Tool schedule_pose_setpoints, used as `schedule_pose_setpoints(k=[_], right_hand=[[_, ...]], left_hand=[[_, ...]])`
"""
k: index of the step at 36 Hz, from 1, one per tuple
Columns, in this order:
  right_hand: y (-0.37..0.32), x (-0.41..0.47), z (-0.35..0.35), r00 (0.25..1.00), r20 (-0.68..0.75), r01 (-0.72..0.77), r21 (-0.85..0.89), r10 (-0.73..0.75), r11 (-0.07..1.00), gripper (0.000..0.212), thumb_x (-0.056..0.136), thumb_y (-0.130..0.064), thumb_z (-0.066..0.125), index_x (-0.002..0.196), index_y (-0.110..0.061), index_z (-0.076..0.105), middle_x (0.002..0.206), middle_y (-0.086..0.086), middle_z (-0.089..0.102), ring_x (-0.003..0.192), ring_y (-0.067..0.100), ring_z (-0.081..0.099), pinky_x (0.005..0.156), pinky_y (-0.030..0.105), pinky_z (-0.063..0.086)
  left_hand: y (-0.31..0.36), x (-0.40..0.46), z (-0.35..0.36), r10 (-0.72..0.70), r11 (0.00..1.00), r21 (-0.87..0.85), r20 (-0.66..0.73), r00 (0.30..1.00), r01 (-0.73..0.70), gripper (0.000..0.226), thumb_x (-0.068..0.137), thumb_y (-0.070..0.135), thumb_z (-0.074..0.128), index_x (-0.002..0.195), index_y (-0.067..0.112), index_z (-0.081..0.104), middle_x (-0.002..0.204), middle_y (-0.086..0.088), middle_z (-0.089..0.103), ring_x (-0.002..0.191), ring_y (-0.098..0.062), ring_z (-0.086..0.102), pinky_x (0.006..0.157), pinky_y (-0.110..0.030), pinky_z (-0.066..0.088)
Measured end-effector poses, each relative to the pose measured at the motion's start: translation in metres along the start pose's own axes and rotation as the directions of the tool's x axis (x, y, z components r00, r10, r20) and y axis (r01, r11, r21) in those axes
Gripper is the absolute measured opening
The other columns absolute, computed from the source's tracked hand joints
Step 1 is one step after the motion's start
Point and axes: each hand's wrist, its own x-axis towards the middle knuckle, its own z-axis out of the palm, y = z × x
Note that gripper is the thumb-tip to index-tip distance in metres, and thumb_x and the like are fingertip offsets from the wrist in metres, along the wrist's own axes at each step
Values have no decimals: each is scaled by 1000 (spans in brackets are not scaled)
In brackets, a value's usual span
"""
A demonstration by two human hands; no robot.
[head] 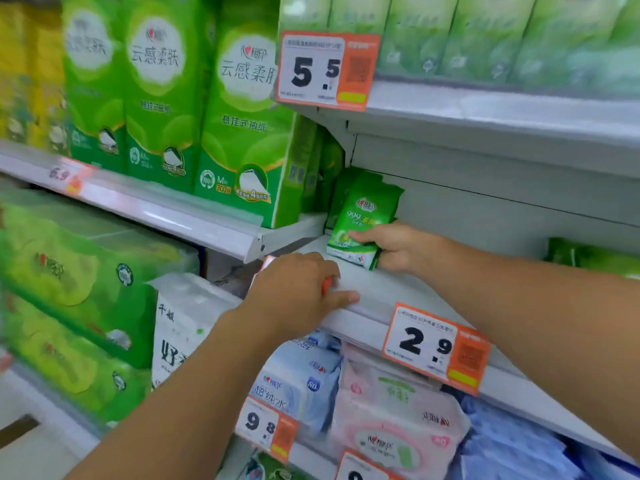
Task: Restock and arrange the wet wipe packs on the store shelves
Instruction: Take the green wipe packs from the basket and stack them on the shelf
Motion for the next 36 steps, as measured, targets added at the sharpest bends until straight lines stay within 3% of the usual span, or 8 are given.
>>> schedule_pose_setpoints(k=[7,12,20,22,24,27,31,36], right_hand=[[5,90,5,944,-279,63,-369,-176,927,93,57,-37,96,129,-10,44,125,8,60,113,29,60,95,44,53],[4,103,18,997,-31,56,-321,-69,946,67,85,-39,75,139,-9,48,144,5,53,135,24,47,116,45,33],[2,122,-1,996,82,-2,-207,20,978,72,75,-38,84,136,-15,53,142,8,57,128,25,55,114,50,36],[-10,89,2,998,63,-6,-204,20,979,89,69,-42,88,144,-16,46,153,6,44,137,26,46,116,54,31],[-20,59,1,1000,22,6,-278,0,961,87,85,-41,75,153,-14,30,163,7,24,149,29,26,118,56,24],[-30,24,-14,998,-40,27,-377,-45,926,85,94,-42,62,156,-6,16,163,14,18,150,34,21,116,54,30],[-29,-10,-25,998,-39,25,-346,-41,938,91,89,-43,70,155,-6,19,163,11,20,149,31,23,117,47,31],[-7,-45,-19,995,50,100,-526,-86,845,85,84,-22,80,150,-9,29,145,6,43,133,25,44,101,36,46]], left_hand=[[-15,19,4,36,999,-40,74,997,-33,42,80,76,48,97,39,58,102,15,57,99,-10,55,98,-37,37],[-21,27,8,42,997,-72,111,993,-34,48,74,82,45,100,44,58,106,17,57,102,-8,54,99,-36,35],[-20,26,7,57,992,-121,107,993,-44,67,61,88,33,101,43,61,106,19,58,101,-4,54,98,-35,35],[-20,24,6,61,993,-111,114,992,-48,66,66,92,37,103,43,62,105,18,59,101,-5,55,98,-37,35],[-19,22,5,58,996,-73,119,991,-50,62,70,88,35,105,43,61,105,17,60,102,-7,56,98,-39,36],[-11,17,0,53,999,-13,114,992,-52,58,80,82,37,113,41,61,112,16,62,110,-9,54,101,-36,33],[8,5,-9,34,997,-75,25,999,-32,45,88,61,57,124,34,60,123,10,61,114,-13,55,101,-29,34],[23,-8,-9,-39,999,-11,11,999,39,51,94,54,53,132,22,58,128,-1,60,120,-21,52,103,-30,33]])
